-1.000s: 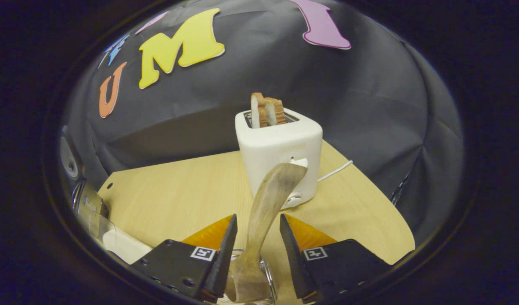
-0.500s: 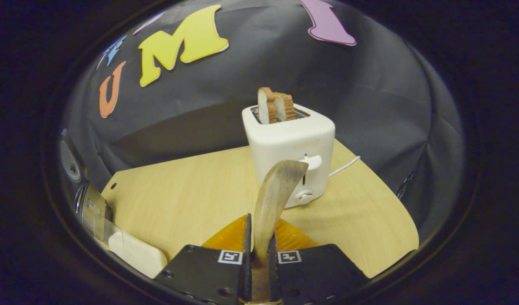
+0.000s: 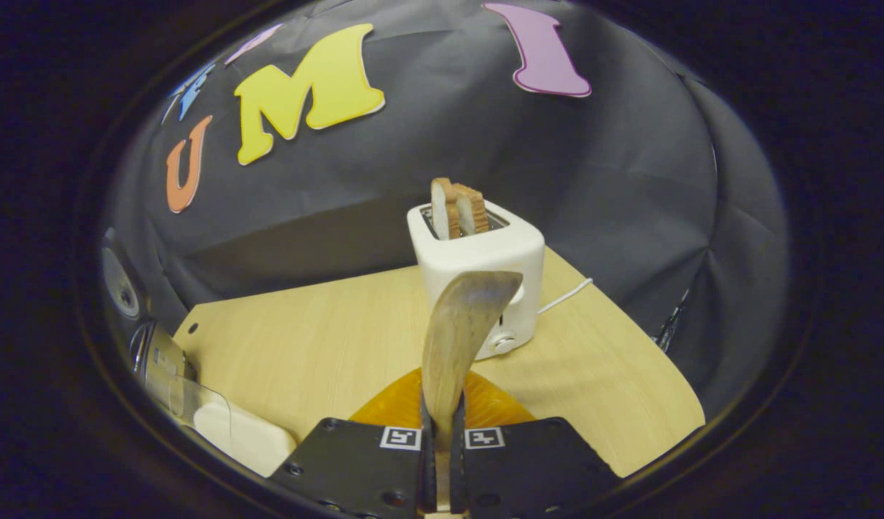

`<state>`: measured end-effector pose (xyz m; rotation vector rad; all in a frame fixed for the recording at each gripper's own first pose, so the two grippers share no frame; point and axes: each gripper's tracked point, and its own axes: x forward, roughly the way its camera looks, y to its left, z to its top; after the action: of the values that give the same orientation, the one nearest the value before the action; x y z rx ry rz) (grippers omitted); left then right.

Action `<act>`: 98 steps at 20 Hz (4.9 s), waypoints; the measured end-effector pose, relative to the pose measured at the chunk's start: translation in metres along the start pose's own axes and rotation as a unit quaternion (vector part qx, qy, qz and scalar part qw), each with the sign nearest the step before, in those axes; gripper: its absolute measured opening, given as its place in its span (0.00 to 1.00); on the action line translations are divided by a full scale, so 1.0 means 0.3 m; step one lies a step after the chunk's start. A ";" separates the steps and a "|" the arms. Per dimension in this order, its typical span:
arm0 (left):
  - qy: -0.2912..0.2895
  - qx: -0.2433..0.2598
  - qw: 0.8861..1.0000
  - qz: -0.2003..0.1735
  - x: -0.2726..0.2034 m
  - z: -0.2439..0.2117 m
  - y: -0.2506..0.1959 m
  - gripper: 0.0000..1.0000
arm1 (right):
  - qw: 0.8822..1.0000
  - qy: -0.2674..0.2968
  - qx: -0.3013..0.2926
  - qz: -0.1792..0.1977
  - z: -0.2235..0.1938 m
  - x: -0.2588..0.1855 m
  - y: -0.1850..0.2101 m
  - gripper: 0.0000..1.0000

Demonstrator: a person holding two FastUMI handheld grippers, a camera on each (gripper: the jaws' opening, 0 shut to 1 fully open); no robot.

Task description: Close the left gripper, press the button to open the rice cooker; take a wooden spoon from the chopstick holder with the right hand, scoop a spoonful of rice and pour it into the rice cooker, then put the wooden spoon back into the chopstick holder.

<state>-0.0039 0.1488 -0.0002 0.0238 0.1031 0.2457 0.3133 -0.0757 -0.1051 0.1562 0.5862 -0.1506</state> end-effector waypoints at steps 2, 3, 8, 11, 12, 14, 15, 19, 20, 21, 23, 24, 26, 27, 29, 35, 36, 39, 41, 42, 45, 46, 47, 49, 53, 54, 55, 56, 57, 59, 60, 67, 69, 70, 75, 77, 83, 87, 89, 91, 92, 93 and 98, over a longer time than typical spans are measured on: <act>-0.002 0.002 1.000 0.003 -0.005 0.007 0.015 0.99 | 1.000 -0.017 -0.007 0.000 0.029 -0.042 0.007 0.07; -0.005 0.003 1.000 0.003 -0.008 0.011 0.022 0.99 | 1.000 -0.027 -0.009 0.000 0.047 -0.066 0.012 0.07; -0.011 0.004 1.000 0.008 -0.037 0.040 0.049 0.99 | 0.998 -0.065 -0.024 -0.012 0.123 -0.195 0.052 0.07; -0.024 0.007 1.000 0.012 -0.055 0.068 0.077 0.99 | 0.996 -0.088 -0.029 -0.006 0.162 -0.297 0.116 0.07; -0.025 0.007 1.000 0.012 -0.057 0.069 0.089 0.99 | 0.995 -0.093 -0.030 -0.002 0.167 -0.333 0.147 0.07; -0.025 0.007 1.000 0.008 -0.057 0.070 0.112 0.99 | 0.994 -0.102 -0.037 0.011 0.171 -0.405 0.224 0.07; -0.021 0.004 1.000 0.008 -0.054 0.062 0.129 0.99 | 0.994 -0.105 -0.040 0.019 0.169 -0.438 0.270 0.07; 0.006 -0.013 1.000 0.022 -0.030 0.010 0.217 0.99 | 0.990 -0.115 -0.053 0.061 0.128 -0.530 0.464 0.07; 0.006 -0.009 1.000 0.018 -0.029 0.010 0.216 0.99 | 0.989 -0.116 -0.064 0.067 0.117 -0.538 0.508 0.07; 0.002 0.000 1.000 0.011 -0.027 0.014 0.215 0.99 | 0.988 -0.118 -0.075 0.069 0.105 -0.539 0.538 0.07; 0.003 0.008 1.000 0.011 -0.018 0.008 0.228 0.99 | 0.986 -0.119 -0.092 0.076 0.065 -0.529 0.605 0.07; 0.008 0.006 1.000 0.014 -0.022 -0.002 0.236 0.99 | 0.984 -0.118 -0.101 0.084 0.041 -0.523 0.650 0.07; 0.010 0.008 1.000 0.016 -0.016 -0.004 0.236 0.99 | 0.982 -0.116 -0.114 0.098 -0.003 -0.516 0.722 0.07; 0.010 0.011 1.000 0.017 -0.017 -0.006 0.232 0.99 | 0.980 -0.116 -0.117 0.108 -0.025 -0.512 0.761 0.07; 0.007 0.017 1.000 0.018 -0.020 0.004 0.228 0.99 | 0.977 -0.126 -0.130 0.110 -0.055 -0.500 0.814 0.07; 0.001 0.010 1.000 -0.005 -0.027 0.016 0.178 0.99 | 0.962 -0.182 -0.197 0.043 -0.171 -0.432 0.866 0.07; 0.001 0.012 1.000 -0.005 -0.022 0.014 0.178 0.99 | 0.960 -0.189 -0.206 0.032 -0.187 -0.420 0.868 0.07; 0.006 0.009 1.000 -0.002 -0.017 0.006 0.194 0.99 | 0.954 -0.193 -0.227 0.012 -0.231 -0.386 0.876 0.07; 0.011 0.001 1.000 -0.001 -0.014 -0.002 0.201 0.99 | 0.953 -0.185 -0.238 0.010 -0.271 -0.366 0.889 0.07; 0.012 -0.004 1.000 0.000 -0.014 0.000 0.202 0.99 | 0.953 -0.181 -0.242 0.009 -0.292 -0.356 0.894 0.07; 0.015 -0.011 1.000 0.005 -0.013 -0.003 0.215 0.99 | 0.941 -0.191 -0.278 -0.011 -0.308 -0.346 0.903 0.07; 0.014 -0.013 1.000 0.014 -0.017 -0.001 0.226 0.99 | 0.931 -0.203 -0.300 -0.037 -0.303 -0.350 0.894 0.07; 0.013 -0.012 1.000 0.021 -0.020 0.002 0.230 0.99 | 0.924 -0.208 -0.315 -0.052 -0.307 -0.343 0.886 0.07; 0.009 0.000 1.000 0.017 -0.019 0.011 0.206 0.99 | 0.930 -0.195 -0.306 -0.065 -0.340 -0.322 0.865 0.07; 0.005 0.006 1.000 0.010 -0.024 0.019 0.193 0.99 | 0.961 -0.143 -0.234 -0.032 -0.375 -0.289 0.893 0.07; 0.003 0.007 1.000 0.007 -0.027 0.022 0.188 0.99 | 0.962 -0.143 -0.230 -0.029 -0.373 -0.294 0.904 0.07; 0.003 0.007 1.000 0.006 -0.027 0.021 0.189 0.99 | 0.968 -0.131 -0.212 -0.010 -0.401 -0.291 0.920 0.07; 0.003 0.006 1.000 0.007 -0.029 0.019 0.194 0.99 | 0.973 -0.121 -0.197 0.001 -0.415 -0.290 0.932 0.07; 0.004 0.004 1.000 0.008 -0.028 0.019 0.196 0.99 | 0.976 -0.116 -0.186 0.006 -0.422 -0.298 0.938 0.07; 0.006 0.001 1.000 0.008 -0.026 0.014 0.196 0.99 | 0.980 -0.112 -0.163 0.011 -0.422 -0.309 0.945 0.07; 0.007 0.001 1.000 0.007 -0.024 0.012 0.192 0.99 | 0.985 -0.107 -0.136 0.012 -0.431 -0.317 0.942 0.07; 0.008 -0.004 1.000 0.001 -0.019 0.011 0.178 0.99 | 0.991 -0.066 0.105 0.047 -0.418 -0.307 0.883 0.07; 0.012 -0.004 1.000 -0.003 -0.014 0.001 0.168 0.99 | 0.987 -0.052 0.141 0.062 -0.414 -0.308 0.893 0.07; 0.014 -0.005 1.000 -0.003 -0.011 -0.004 0.169 0.99 | 0.986 -0.042 0.147 0.068 -0.422 -0.302 0.903 0.07; 0.012 -0.006 1.000 -0.005 -0.012 0.001 0.164 0.99 | 0.976 -0.021 0.183 0.114 -0.422 -0.293 0.943 0.08; 0.013 -0.007 1.000 -0.005 -0.012 -0.002 0.168 0.99 | 0.970 -0.007 0.204 0.132 -0.425 -0.290 0.951 0.07; 0.018 -0.011 1.000 0.000 -0.005 -0.010 0.184 0.99 | 0.940 0.027 0.290 0.179 -0.410 -0.287 0.966 0.07; 0.019 -0.015 1.000 0.005 -0.003 -0.013 0.201 0.99 | 0.916 0.032 0.350 0.194 -0.391 -0.280 0.952 0.07; 0.019 -0.018 1.000 0.006 -0.001 -0.017 0.207 0.99 | 0.907 0.027 0.373 0.194 -0.385 -0.277 0.943 0.07; 0.024 -0.020 0.999 0.009 0.008 -0.028 0.216 0.99 | 0.893 0.027 0.405 0.195 -0.377 -0.277 0.929 0.07; 0.028 -0.020 0.999 0.009 0.010 -0.037 0.215 0.99 | 0.885 0.027 0.421 0.198 -0.372 -0.272 0.922 0.07; 0.029 -0.023 0.999 0.006 0.012 -0.039 0.211 0.99 | 0.877 0.030 0.434 0.202 -0.369 -0.274 0.924 0.07; 0.021 -0.034 0.999 0.000 0.011 -0.024 0.214 0.99 | 0.862 0.034 0.461 0.207 -0.362 -0.282 0.903 0.07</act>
<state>-0.0170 0.2118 -0.0053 -0.0498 0.1369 0.2504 0.2355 0.2176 -0.1188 1.2206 0.4970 0.0052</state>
